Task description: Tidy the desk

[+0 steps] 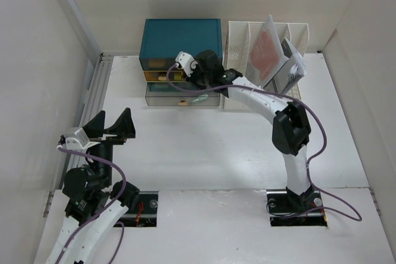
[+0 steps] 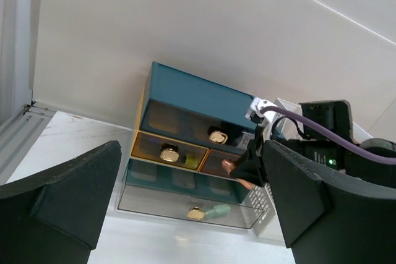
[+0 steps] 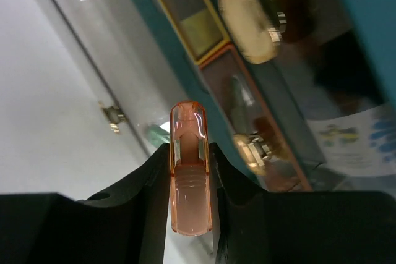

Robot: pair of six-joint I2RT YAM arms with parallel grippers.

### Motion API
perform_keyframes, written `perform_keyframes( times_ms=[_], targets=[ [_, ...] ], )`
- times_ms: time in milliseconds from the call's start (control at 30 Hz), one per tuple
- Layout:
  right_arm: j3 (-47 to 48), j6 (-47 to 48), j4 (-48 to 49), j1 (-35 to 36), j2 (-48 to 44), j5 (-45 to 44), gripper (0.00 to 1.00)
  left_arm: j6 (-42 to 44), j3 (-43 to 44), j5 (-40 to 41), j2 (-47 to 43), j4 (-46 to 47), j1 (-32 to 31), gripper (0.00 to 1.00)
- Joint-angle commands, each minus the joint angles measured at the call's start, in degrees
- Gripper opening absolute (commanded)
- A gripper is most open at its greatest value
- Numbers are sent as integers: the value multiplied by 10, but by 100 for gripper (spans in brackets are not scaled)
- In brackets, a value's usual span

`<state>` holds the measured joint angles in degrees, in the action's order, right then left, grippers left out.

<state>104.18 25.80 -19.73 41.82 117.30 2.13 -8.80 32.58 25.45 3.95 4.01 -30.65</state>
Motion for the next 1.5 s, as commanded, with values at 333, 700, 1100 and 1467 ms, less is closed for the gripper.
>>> perform_keyframes(
  times_ms=[333, 700, 1100, 1467],
  targets=[
    [120, 129, -121, -79, 106, 227, 14, 9, 6, -11, -3, 20, -1, 99],
    [40, 129, -45, -72, 41, 216, 52, 9, 6, -11, 3, 20, -1, 99],
    [-27, 110, 8, -49, -20, 233, 0, 9, 6, -11, 3, 20, -1, 99],
    [149, 214, -302, -53, 128, 435, 0, 9, 6, -11, 3, 20, -1, 99]
  ],
)
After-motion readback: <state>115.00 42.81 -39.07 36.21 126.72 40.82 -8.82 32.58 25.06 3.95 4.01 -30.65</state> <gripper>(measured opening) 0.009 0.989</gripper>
